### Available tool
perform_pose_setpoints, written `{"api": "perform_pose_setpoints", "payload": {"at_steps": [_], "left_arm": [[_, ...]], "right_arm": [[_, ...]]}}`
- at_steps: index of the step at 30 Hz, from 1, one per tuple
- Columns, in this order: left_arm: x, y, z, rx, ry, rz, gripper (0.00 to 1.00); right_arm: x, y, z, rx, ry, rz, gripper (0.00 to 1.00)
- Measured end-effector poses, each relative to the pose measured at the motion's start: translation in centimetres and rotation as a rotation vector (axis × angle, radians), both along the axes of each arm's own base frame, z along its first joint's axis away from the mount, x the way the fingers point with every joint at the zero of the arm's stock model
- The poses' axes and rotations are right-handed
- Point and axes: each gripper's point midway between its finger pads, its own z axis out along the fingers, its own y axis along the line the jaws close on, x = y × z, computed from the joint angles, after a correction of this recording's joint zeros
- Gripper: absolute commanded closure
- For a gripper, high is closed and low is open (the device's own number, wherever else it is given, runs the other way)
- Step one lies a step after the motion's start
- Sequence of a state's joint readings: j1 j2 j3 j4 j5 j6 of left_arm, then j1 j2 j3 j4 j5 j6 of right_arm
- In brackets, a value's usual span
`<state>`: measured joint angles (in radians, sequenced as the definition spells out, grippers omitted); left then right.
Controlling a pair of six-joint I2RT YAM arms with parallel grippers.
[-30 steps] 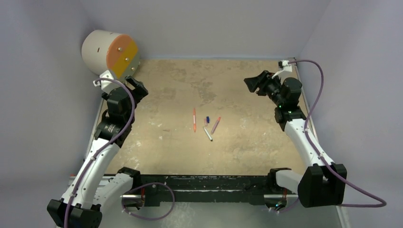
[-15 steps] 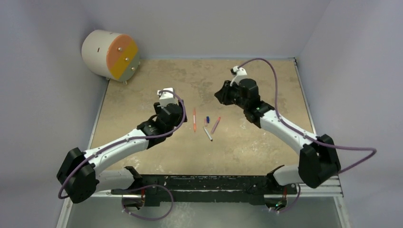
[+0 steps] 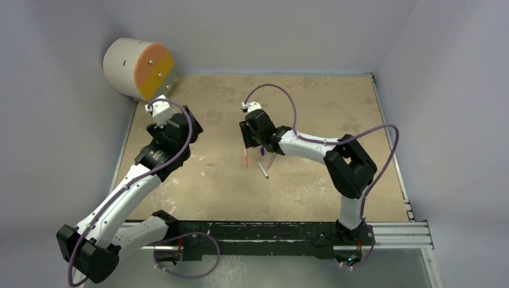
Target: Insert the pens into the pen caps
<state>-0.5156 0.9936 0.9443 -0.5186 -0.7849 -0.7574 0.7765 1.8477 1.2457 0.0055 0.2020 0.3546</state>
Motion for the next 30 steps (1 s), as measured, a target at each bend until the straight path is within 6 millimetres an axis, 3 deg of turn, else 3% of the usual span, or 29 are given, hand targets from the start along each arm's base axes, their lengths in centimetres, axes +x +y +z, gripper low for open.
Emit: {"api": "perform_pose_setpoints", "payload": {"at_steps": [2,8,14,21,27,30], "left_arm": [[-0.3,0.2,0.4,-0.001,0.004,0.008,0.17],[-1.2,0.8,-0.9,0.039,0.072,0.011,0.17],[-1.5,0.9,-1.2,0.042,0.080,0.013,0.16],[-1.8,1.1,-1.5,0.049,0.092,0.012,0.18],[-1.9,1.2,-1.3,0.047,0.090,0.012,0.19],[-2.0,1.2,-1.3,0.046,0.089,0.012,0.19]], "right_arm": [[0.1,0.5,-0.7,-0.018,0.002,0.001,0.53],[-0.1,1.4,-2.8,-0.065,0.022,0.005,0.55],[-1.2,1.9,-5.4,-0.107,0.063,0.025,0.58],[-1.6,2.2,-5.6,-0.111,0.066,0.028,0.76],[-2.1,2.2,-5.9,-0.108,0.091,0.032,0.79],[-2.6,2.5,-6.2,-0.099,0.112,0.050,0.88]]}}
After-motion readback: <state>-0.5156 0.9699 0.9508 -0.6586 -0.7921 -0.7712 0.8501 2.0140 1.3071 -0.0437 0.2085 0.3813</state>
